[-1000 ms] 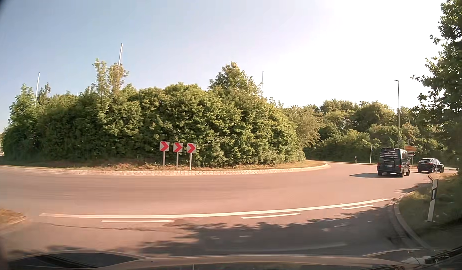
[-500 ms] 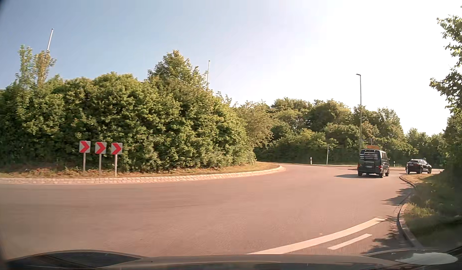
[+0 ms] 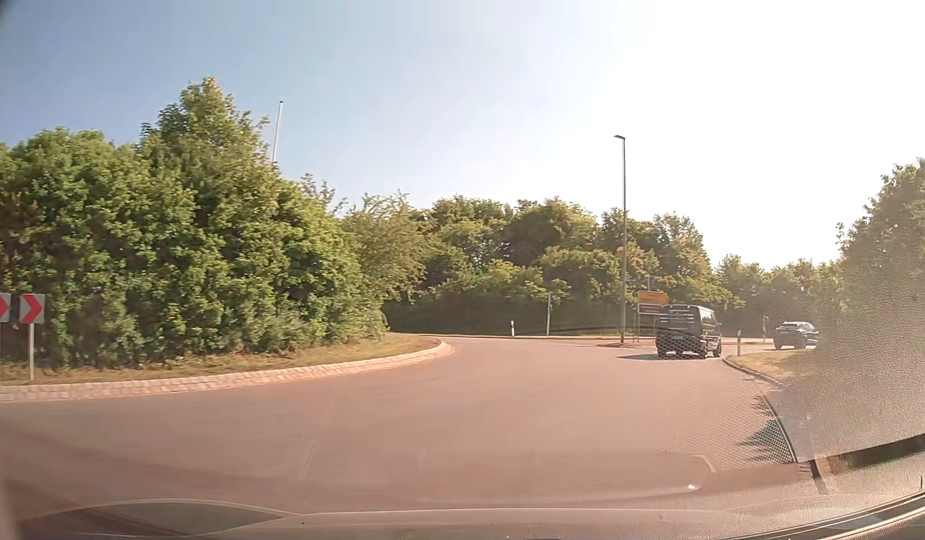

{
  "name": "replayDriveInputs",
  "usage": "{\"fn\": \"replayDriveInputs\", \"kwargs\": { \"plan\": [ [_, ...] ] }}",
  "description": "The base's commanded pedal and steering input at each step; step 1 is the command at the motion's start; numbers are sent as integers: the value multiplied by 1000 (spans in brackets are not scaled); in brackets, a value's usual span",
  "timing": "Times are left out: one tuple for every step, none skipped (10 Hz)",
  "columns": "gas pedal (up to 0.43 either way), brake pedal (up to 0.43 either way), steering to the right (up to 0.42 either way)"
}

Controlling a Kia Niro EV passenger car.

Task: Follow the waypoints while adhering to traffic rules and regulations

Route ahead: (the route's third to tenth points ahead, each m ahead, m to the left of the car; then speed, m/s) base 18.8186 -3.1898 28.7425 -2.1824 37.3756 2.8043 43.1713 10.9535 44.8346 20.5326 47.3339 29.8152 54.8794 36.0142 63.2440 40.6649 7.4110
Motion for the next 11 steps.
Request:
{"fn": "replayDriveInputs", "kwargs": {
  "plan": [
    [209, 12, 228],
    [209, 12, 218],
    [209, 12, 207],
    [209, 12, 194],
    [209, 12, 177],
    [209, 12, 163],
    [209, 12, 149],
    [209, 12, 131],
    [209, 12, 106],
    [209, 12, 78],
    [209, 12, 48]
  ]
}}
